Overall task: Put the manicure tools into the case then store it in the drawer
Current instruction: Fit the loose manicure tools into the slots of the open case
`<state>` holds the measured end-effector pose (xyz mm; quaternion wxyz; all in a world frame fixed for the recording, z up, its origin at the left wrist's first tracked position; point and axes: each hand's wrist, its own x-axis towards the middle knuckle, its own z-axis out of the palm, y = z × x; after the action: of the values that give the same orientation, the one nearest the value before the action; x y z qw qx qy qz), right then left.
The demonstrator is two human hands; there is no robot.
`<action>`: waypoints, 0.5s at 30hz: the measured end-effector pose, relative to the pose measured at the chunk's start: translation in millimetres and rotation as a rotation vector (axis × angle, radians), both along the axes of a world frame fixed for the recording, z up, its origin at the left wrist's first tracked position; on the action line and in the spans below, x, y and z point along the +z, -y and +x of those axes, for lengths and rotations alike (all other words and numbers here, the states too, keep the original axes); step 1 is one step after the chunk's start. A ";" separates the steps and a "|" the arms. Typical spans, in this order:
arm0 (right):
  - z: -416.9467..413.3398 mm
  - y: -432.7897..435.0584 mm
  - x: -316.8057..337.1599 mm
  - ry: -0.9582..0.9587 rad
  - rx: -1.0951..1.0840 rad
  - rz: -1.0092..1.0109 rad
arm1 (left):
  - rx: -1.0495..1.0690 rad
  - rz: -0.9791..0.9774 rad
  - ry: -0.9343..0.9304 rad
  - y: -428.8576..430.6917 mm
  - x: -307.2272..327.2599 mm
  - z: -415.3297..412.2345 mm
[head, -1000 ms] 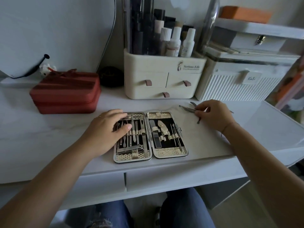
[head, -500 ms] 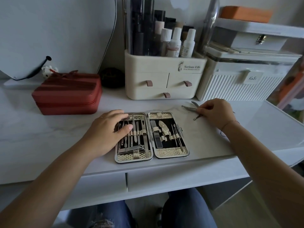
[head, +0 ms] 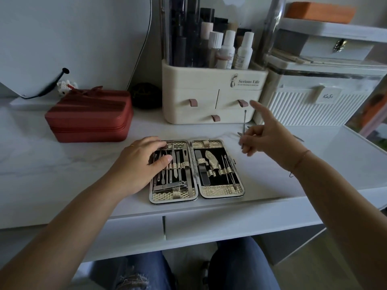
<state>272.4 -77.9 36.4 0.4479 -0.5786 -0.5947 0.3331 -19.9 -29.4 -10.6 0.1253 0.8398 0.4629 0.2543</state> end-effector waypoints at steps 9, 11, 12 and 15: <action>-48.7 -11.2 -0.2 -0.082 0.215 -0.182 | 0.015 -0.007 0.000 -0.3 0.3 -0.1; -51.8 -15.5 -3.0 -0.058 0.190 -0.169 | 0.014 -0.007 -0.003 -1.1 -0.5 -0.3; -52.7 -17.2 -4.7 -0.023 0.179 -0.162 | 0.013 -0.009 -0.004 -1.5 -1.0 -0.8; -54.2 -20.3 -8.1 0.097 0.167 -0.150 | 0.006 -0.013 -0.006 -2.3 -1.5 -2.0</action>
<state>218.3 -57.6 28.3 0.3447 -0.5746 -0.6352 0.3842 -21.9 -27.1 -12.1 0.1284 0.8385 0.4673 0.2491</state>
